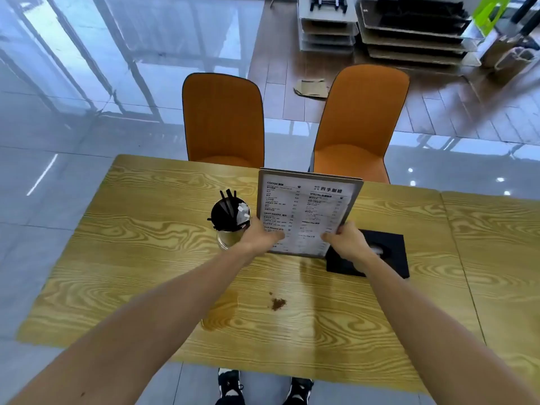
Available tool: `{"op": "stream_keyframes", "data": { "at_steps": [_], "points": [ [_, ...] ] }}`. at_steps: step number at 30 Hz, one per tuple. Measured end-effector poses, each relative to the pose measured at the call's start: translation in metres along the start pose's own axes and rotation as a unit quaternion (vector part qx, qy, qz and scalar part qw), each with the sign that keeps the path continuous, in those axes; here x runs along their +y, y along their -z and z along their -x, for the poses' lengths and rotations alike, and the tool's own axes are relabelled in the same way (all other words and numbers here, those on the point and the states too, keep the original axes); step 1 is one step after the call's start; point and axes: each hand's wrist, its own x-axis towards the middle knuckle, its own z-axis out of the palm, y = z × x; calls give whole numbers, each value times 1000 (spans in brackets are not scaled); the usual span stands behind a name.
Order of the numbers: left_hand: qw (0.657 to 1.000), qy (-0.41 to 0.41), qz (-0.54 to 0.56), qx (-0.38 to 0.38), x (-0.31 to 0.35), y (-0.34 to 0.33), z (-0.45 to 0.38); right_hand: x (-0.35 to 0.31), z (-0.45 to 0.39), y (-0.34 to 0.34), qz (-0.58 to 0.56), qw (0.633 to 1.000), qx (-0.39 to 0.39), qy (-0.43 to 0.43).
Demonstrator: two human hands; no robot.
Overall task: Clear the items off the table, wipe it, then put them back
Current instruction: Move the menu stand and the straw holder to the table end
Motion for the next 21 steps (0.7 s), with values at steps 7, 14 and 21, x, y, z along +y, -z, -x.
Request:
{"op": "stream_keyframes", "data": {
  "at_steps": [7,14,21],
  "points": [
    [993,-38,35,104,-10,-17,0,18,-18,-15,-95,991,82,-39],
    [978,-90,-43,182,-21,-29,-2,34,-24,-25,-98,993,70,16],
    [967,-108,-120,196,-28,-38,4,41,-25,-11,-92,992,77,33]
  ]
}}
